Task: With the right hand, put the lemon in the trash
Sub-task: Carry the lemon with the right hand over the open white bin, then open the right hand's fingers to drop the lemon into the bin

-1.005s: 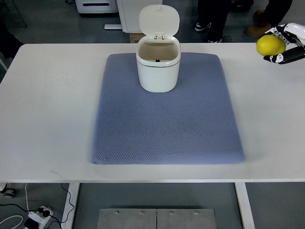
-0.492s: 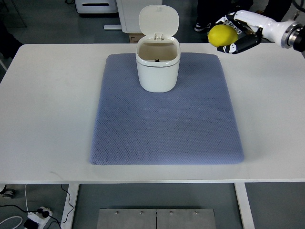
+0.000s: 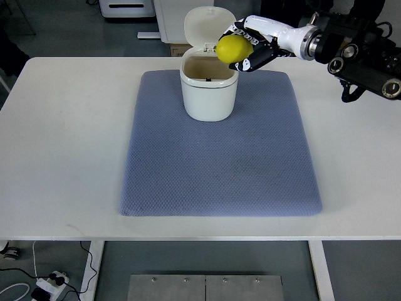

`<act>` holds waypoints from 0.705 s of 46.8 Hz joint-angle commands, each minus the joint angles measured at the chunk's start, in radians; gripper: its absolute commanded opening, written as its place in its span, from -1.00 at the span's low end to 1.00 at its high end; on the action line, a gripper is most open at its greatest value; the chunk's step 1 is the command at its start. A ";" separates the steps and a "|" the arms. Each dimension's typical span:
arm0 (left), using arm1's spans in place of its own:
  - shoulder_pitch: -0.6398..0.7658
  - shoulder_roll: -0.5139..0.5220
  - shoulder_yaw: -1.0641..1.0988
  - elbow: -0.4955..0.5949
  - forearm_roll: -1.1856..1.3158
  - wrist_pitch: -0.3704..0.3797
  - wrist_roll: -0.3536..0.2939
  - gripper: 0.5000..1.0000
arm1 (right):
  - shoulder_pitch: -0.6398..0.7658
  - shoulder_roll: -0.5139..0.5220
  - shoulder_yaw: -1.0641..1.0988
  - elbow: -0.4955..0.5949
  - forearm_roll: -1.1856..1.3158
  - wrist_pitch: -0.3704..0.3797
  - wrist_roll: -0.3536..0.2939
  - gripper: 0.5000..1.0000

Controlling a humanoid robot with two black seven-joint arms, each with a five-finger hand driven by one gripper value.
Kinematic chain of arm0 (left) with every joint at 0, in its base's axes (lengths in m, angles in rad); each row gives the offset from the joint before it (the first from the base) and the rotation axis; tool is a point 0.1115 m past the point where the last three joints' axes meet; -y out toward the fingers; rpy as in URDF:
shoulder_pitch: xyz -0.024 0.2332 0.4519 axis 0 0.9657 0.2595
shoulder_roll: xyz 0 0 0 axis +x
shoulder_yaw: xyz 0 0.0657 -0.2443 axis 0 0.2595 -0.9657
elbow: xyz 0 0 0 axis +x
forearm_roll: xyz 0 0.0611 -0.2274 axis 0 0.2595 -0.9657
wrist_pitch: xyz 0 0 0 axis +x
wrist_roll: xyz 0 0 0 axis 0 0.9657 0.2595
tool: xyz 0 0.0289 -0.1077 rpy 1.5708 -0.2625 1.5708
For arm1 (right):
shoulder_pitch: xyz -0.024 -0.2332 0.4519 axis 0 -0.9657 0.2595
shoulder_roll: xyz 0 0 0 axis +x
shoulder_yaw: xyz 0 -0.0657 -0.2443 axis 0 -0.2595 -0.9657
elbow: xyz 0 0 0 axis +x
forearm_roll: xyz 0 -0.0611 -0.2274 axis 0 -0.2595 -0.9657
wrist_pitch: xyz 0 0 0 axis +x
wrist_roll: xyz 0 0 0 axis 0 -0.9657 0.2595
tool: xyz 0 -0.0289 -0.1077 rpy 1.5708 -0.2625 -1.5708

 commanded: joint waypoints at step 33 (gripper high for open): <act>0.000 0.000 0.000 0.000 0.000 0.000 0.000 1.00 | -0.005 0.134 0.000 -0.125 0.024 0.014 -0.043 0.58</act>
